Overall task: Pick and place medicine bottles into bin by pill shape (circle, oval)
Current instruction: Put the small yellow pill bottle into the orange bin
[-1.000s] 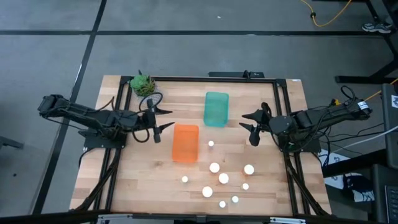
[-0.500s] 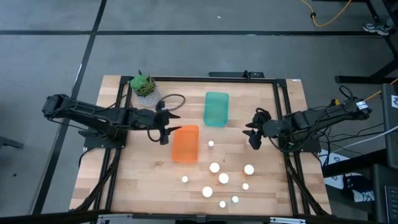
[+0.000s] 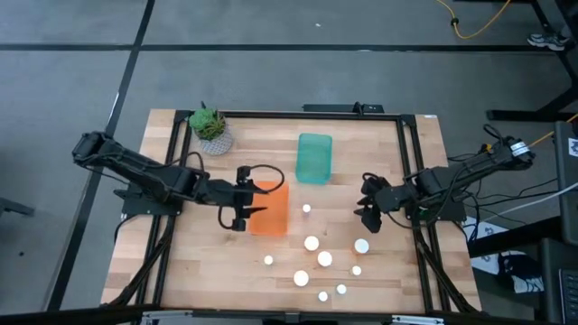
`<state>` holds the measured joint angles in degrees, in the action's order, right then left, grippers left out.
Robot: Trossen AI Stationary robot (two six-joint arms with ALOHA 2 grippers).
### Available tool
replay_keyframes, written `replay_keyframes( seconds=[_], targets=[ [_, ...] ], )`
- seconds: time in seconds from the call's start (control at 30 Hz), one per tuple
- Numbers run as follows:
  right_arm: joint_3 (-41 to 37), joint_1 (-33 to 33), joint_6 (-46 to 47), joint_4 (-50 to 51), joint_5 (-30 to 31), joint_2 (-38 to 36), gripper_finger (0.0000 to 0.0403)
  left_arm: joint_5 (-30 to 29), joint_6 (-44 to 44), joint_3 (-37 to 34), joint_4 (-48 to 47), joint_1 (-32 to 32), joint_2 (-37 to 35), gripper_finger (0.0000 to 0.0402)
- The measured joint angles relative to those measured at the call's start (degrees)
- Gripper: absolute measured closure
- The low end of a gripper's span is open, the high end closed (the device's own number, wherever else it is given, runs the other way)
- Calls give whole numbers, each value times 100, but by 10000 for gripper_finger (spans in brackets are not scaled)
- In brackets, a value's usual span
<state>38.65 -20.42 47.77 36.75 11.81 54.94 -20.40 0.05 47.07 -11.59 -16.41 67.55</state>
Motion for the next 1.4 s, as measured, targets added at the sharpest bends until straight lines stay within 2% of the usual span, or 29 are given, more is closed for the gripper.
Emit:
replay_keyframes(
  seconds=[0.3,0.6,0.87,1.07,1.27,1.4],
  targets=[
    [0,-130,-160,55,83,-81,226,-571,-393,0,220,-398,-2,209],
    [0,-128,-622,235,812,-80,226,-651,-737,0,220,-476,-4,209],
    [0,-128,-614,236,813,-81,226,-1535,-712,0,220,-471,-4,209],
    [0,-128,-631,238,811,-79,226,-1098,-987,0,232,-478,59,209],
    [0,-128,-616,258,745,-79,226,-547,-710,-2,229,-494,200,209],
    [-2,-128,-621,258,671,-79,226,-518,-699,-2,232,-558,199,209]
  ],
)
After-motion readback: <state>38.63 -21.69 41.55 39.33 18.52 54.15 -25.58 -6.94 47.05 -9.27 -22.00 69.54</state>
